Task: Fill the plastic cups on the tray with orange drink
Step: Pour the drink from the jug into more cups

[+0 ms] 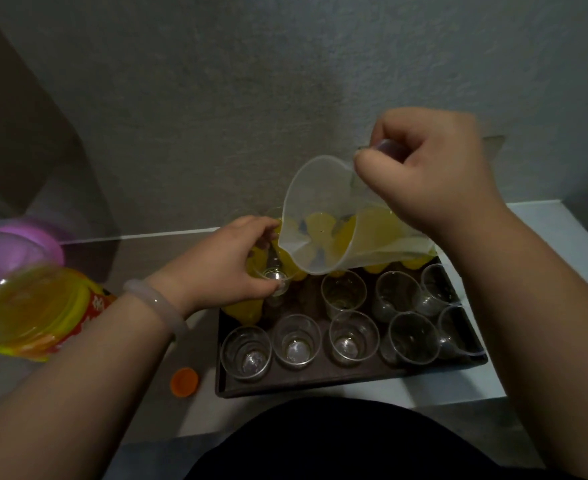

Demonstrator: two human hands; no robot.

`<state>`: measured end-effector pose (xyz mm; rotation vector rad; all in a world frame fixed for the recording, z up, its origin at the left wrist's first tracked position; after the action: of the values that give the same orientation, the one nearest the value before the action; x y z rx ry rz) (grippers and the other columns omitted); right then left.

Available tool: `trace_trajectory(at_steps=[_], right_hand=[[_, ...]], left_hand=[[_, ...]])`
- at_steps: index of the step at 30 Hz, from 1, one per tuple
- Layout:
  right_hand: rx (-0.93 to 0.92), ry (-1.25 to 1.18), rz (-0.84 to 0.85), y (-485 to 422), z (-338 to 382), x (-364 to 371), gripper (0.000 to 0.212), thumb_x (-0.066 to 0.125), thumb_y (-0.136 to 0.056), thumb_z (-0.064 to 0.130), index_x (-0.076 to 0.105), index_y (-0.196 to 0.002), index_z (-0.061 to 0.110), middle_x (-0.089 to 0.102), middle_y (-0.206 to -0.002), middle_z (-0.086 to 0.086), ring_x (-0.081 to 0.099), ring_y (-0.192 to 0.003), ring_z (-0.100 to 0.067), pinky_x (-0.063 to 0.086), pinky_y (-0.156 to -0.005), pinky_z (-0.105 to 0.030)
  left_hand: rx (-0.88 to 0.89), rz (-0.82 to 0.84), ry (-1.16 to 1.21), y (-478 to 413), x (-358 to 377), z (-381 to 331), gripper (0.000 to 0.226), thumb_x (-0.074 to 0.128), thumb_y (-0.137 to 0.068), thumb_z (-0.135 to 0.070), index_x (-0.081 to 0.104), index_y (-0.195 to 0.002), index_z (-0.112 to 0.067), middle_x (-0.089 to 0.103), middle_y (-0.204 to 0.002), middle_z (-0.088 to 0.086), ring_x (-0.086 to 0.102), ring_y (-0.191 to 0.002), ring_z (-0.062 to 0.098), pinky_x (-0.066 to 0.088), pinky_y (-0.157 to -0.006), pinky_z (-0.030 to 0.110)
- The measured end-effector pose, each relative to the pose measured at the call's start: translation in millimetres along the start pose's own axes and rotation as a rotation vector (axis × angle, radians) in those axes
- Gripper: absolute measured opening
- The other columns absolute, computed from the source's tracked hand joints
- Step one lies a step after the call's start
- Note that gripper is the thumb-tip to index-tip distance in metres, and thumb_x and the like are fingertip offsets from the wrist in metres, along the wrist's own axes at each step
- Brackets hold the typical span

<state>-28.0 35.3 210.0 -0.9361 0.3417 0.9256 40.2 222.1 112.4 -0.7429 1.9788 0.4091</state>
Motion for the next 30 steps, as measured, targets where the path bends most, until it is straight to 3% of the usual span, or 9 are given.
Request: trace_trajectory(at_steps=[8,13,18,24,30], right_hand=[[-0.14,0.179,0.097,-6.8,27.1,14.9,0.028,0.053,-0.071,0.037,0.035,-0.052,0.025,0.038,-0.047,0.01,0.043,-0.052,-0.014,0.032,-0.05,-0.027],[-0.237,0.294,0.121,-11.4,40.9,22.8,0.024,0.046,-0.07,0.041,0.043,-0.058,0.02,0.039,-0.048,0.006,0.048,-0.053,-0.024,0.038,-0.05,-0.029],[-0.305,0.403,0.107,-16.6,49.0,26.9,0.03,0.041,-0.07,0.043,0.027,-0.053,0.023,0.028,-0.045,0.008,0.034,-0.048,-0.019,0.017,-0.048,-0.022],[-0.359,0.428,0.106,-20.8,54.1,32.6,0.025,0.041,-0.071,0.044,0.041,-0.059,0.022,0.032,-0.049,0.006,0.037,-0.051,-0.021,0.018,-0.048,-0.018],[-0.397,0.419,0.095,-23.4,57.4,36.0,0.02,0.044,-0.07,0.04,0.044,-0.058,0.024,0.032,-0.05,0.007,0.034,-0.05,-0.021,0.021,-0.048,-0.019]], left_hand=[[-0.003,-0.03,0.041,-0.7,1.3,-0.8,0.079,0.082,-0.069,-0.026,0.045,-0.138,-0.018,0.054,-0.125,-0.003,0.053,-0.107,0.005,0.036,-0.087,0.007],[0.026,-0.016,0.03,-2.1,-0.2,-2.9,0.081,0.075,-0.062,-0.04,0.048,-0.135,-0.019,0.057,-0.122,0.001,0.056,-0.108,0.011,0.039,-0.09,0.013],[0.022,-0.024,0.008,-4.0,-1.9,-1.5,0.078,0.082,-0.069,-0.027,0.047,-0.136,-0.016,0.056,-0.124,0.001,0.054,-0.111,0.012,0.036,-0.091,0.011],[-0.003,-0.023,0.013,-8.3,0.8,5.0,0.078,0.083,-0.067,-0.032,0.049,-0.134,-0.016,0.055,-0.121,-0.002,0.055,-0.109,0.011,0.042,-0.094,0.019],[0.009,-0.018,0.01,-10.9,1.8,7.5,0.078,0.084,-0.066,-0.033,0.048,-0.134,-0.016,0.055,-0.121,-0.001,0.055,-0.107,0.011,0.041,-0.092,0.018]])
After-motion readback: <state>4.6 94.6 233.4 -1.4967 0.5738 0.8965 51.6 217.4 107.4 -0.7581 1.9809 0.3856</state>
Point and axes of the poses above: each hand's wrist, its own y-axis away from the middle knuckle, its own x-axis out of the palm, z = x × y, the point moved 6 cm from there along -y, towards the middle knuckle
